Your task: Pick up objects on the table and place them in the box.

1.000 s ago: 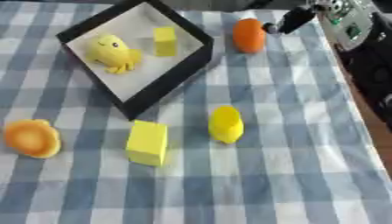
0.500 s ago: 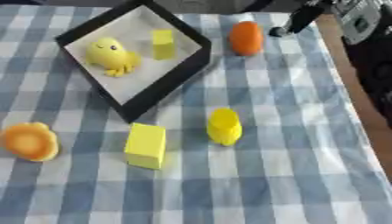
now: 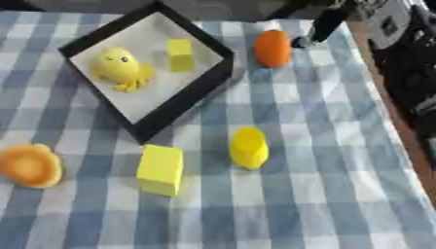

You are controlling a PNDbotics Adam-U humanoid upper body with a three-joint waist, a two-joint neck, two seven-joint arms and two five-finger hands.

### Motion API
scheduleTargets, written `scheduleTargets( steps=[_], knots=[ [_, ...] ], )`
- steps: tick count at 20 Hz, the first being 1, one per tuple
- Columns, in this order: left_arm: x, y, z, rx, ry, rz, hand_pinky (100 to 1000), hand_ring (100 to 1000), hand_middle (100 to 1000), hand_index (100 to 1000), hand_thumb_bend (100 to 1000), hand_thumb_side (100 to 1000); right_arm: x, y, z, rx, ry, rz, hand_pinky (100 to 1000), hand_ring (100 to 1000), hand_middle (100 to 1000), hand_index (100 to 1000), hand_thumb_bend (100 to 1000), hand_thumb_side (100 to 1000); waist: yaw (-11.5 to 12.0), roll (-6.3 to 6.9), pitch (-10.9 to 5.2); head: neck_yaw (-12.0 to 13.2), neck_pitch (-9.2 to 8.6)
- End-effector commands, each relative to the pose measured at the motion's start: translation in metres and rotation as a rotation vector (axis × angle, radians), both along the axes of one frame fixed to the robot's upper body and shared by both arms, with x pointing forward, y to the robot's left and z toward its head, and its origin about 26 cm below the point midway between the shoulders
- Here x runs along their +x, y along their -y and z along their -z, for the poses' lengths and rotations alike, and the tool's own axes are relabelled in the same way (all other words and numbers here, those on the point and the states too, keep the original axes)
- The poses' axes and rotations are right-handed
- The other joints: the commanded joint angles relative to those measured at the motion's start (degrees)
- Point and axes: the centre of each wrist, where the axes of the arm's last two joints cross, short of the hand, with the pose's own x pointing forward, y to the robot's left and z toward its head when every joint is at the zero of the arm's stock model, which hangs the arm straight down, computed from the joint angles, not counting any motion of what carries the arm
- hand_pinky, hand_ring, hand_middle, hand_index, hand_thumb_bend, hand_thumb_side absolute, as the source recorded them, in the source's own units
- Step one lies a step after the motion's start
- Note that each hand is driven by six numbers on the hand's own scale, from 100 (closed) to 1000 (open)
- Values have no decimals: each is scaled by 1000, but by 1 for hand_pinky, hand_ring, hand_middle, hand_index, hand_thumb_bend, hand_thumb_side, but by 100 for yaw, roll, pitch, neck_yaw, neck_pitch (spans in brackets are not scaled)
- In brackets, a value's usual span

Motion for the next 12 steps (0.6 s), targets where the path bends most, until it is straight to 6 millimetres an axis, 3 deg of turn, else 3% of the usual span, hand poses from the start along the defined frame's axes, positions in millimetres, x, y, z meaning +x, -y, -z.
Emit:
scheduleTargets(
  steps=[1, 12],
  knots=[
    [-16, 0, -24, 20, 72, 14, 773, 795, 863, 913, 859, 577, -2, 4, -12, -2, 43, 23, 919, 879, 856, 926, 472, 100, 35, 38, -7, -99, -103],
    [-29, 4, -28, 3, 104, 37, 772, 795, 862, 910, 858, 573, 2, 6, 5, -7, 43, 74, 915, 877, 853, 923, 467, 100, 140, 21, 120, -214, -169]
  ],
)
